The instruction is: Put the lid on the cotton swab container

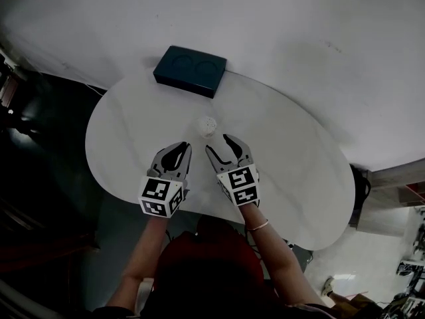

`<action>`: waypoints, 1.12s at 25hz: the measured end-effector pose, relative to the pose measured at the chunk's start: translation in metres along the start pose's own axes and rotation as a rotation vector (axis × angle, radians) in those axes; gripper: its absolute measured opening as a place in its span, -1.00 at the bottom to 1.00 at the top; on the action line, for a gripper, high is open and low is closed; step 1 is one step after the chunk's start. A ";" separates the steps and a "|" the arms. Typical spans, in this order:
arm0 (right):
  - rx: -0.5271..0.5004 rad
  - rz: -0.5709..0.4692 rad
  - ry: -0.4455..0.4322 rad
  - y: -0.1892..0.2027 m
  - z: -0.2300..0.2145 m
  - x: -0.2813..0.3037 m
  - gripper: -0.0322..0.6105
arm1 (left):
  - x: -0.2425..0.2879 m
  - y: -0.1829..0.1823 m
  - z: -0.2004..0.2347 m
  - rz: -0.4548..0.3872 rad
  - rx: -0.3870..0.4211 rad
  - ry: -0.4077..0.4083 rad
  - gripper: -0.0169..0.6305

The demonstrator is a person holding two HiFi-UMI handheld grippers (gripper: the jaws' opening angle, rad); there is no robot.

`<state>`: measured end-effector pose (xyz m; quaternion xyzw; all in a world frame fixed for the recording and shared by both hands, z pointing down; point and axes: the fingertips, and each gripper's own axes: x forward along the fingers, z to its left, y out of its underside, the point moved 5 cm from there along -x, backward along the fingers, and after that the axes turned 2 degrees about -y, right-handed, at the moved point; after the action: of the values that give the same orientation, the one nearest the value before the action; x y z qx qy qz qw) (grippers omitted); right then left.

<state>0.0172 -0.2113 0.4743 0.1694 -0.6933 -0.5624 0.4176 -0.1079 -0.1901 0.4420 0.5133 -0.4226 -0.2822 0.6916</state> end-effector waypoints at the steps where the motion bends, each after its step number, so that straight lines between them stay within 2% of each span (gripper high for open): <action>1: -0.003 0.010 -0.004 0.002 -0.002 0.004 -0.20 | 0.004 -0.001 0.001 0.002 -0.001 0.002 -0.86; 16: -0.002 0.082 -0.074 0.015 -0.018 0.060 -0.10 | 0.040 -0.006 0.024 0.029 -0.035 -0.009 -0.84; 28: -0.016 0.103 -0.062 0.020 -0.023 0.078 -0.10 | 0.055 -0.011 0.019 0.048 -0.031 0.060 -0.79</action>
<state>-0.0065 -0.2747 0.5234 0.1126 -0.7093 -0.5506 0.4254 -0.0973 -0.2474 0.4499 0.5004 -0.4092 -0.2567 0.7185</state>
